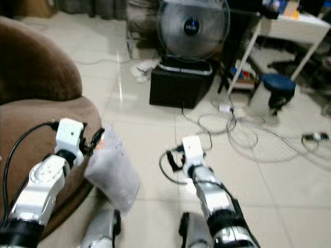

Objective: Move the pillow to the sofa from floor

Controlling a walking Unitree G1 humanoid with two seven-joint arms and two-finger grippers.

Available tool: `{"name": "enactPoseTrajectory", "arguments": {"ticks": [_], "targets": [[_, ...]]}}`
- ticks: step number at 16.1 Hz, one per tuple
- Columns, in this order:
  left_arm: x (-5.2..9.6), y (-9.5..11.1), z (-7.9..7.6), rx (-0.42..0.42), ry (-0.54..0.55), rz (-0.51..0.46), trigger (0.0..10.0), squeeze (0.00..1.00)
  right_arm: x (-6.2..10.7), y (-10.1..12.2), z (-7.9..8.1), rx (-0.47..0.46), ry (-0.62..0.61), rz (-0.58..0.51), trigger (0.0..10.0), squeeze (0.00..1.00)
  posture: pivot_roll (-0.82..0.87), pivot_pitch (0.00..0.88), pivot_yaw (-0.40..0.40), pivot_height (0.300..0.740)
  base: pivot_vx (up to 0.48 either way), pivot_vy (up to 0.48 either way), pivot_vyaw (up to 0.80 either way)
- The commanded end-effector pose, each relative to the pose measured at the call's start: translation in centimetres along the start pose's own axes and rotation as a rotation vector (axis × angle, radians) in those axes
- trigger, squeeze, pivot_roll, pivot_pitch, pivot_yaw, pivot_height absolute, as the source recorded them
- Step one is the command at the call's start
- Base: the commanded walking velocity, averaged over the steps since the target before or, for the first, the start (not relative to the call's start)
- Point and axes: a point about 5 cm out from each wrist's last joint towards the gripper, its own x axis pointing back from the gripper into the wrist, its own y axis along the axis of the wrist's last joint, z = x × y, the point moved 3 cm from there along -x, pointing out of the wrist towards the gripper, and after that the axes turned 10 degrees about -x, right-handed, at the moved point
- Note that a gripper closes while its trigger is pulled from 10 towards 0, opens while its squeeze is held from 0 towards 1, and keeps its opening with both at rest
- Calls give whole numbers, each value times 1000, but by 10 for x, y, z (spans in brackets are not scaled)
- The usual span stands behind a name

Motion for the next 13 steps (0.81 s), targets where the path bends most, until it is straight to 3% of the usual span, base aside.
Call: {"name": "enactPoseTrajectory", "arguments": {"ticks": [1, 3, 7, 13], "targets": [[-5, 7, -10, -7, -33, -28, 10000, 0, 4, 1, -13, 6, -42, 3, 10000, 0, 162, 0, -12, 586, 0, 337, 0], [-6, 9, -21, -82, -81, -60, 10000, 0, 12, -3, -18, 9, -62, 2, 10000, 0, 114, 0, 15, 586, 0, 0, 0], [-11, 9, -28, -67, -88, -60, 10000, 0, 17, -3, -24, 4, -94, 3, 10000, 0, 83, 0, 22, 586, 0, -480, 0], [-18, 9, -23, -84, -47, -71, 10000, 0, 19, 6, -31, 57, -96, 17, 10000, 0, 59, 0, 24, 586, 0, 0, 0]]}}
